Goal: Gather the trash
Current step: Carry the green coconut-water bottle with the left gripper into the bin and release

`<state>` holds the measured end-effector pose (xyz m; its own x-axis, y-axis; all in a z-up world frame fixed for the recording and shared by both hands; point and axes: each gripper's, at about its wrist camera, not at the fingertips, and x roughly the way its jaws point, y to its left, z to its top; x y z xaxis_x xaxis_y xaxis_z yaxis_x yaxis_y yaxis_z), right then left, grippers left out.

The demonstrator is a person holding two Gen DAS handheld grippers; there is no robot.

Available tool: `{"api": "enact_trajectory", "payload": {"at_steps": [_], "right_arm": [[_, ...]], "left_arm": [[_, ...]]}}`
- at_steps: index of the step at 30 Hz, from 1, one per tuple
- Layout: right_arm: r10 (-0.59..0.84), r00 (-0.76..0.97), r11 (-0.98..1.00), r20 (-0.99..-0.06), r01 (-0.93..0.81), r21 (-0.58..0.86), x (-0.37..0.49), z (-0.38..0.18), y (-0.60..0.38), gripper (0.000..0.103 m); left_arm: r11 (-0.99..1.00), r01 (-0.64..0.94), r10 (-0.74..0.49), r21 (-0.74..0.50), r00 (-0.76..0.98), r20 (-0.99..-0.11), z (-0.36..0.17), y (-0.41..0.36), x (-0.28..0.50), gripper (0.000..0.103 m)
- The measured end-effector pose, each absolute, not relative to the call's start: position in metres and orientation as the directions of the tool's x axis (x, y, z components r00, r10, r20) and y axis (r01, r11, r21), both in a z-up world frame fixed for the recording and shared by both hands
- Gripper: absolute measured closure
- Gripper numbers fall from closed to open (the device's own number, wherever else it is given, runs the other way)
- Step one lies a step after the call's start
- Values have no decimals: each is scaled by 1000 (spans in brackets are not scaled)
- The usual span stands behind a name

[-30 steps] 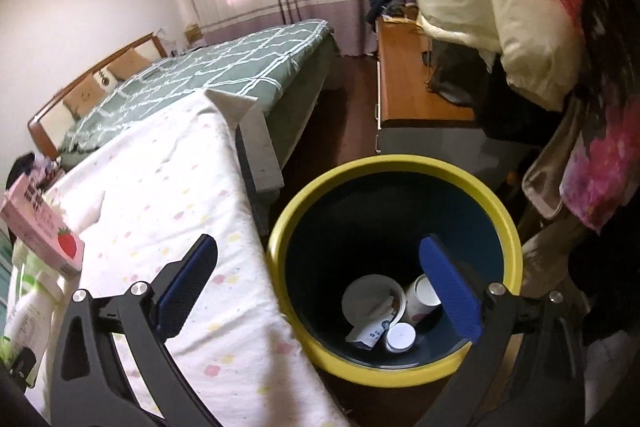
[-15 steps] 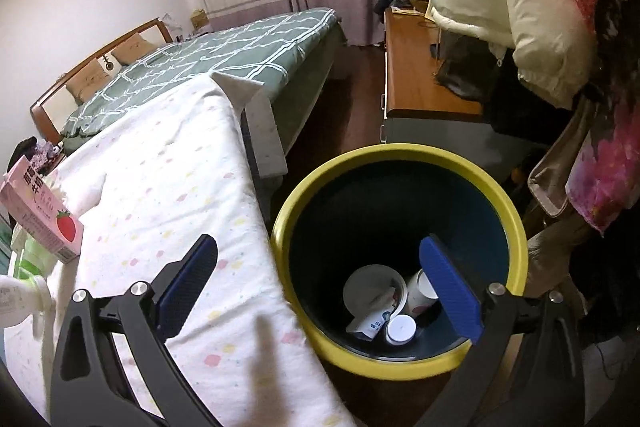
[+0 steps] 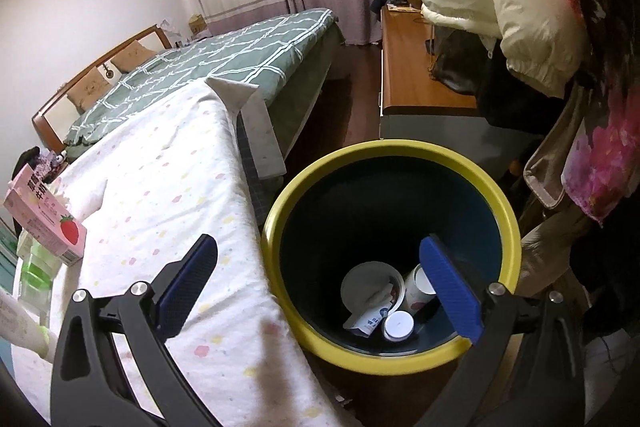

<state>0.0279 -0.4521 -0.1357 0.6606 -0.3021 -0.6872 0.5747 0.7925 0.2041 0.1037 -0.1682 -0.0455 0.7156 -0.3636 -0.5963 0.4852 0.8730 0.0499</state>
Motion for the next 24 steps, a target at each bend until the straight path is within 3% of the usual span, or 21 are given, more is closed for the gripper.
{"api": "enact_trajectory", "payload": {"at_steps": [12,24], "right_arm": [[-350,659,762,-666,614,207,-1,-127,-480,7],[-395,629,722,-669,663,198,-38,-123,-516,7]], "left_arm": [[783,621,-490,47,661,-569,-26,-242,98,52],[644,765,-621,20,537,-571,-16,-364,96,52]]}}
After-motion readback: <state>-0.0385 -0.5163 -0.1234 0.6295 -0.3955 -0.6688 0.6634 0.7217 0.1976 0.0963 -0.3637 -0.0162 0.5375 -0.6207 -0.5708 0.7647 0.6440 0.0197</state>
